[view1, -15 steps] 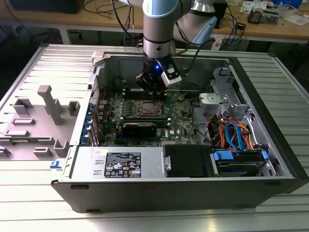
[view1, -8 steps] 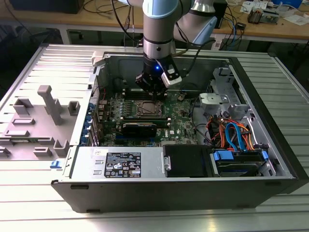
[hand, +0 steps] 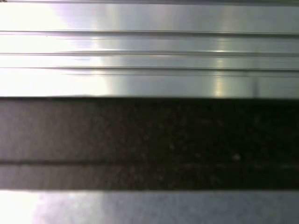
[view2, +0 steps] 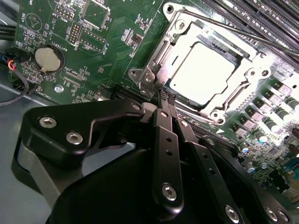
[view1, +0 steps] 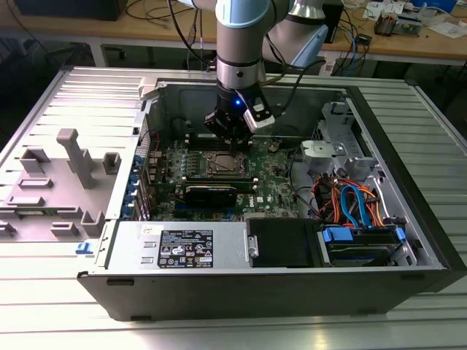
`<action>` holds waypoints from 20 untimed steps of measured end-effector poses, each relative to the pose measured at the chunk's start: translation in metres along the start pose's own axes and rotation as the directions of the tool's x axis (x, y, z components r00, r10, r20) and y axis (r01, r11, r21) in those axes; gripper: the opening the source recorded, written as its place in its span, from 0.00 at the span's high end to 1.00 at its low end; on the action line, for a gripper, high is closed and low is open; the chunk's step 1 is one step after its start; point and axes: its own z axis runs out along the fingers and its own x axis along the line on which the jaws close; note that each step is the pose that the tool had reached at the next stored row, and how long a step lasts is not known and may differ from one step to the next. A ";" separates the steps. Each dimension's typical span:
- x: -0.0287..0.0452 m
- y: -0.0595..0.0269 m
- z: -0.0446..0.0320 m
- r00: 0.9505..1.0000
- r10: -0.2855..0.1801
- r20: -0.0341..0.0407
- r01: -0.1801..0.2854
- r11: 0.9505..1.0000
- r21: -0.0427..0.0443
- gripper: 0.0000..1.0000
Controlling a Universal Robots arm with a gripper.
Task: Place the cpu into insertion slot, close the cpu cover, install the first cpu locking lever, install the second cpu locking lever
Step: 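Install the second cpu locking lever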
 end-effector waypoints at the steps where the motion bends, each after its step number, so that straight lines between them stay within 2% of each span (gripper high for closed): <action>1: 0.0000 0.0000 0.0000 1.000 0.000 0.000 0.000 1.000 0.000 0.89; 5: 0.0000 -0.0001 -0.0012 1.000 0.000 0.000 0.000 1.000 0.000 0.89; 10: -0.0003 0.0001 -0.0113 1.000 0.000 0.000 0.000 1.000 0.000 0.89; 16: -0.0002 -0.0012 -0.0113 1.000 0.000 0.000 0.000 1.000 0.000 0.89; 20: -0.0002 -0.0090 -0.0113 1.000 0.000 0.000 0.000 1.000 0.000 0.89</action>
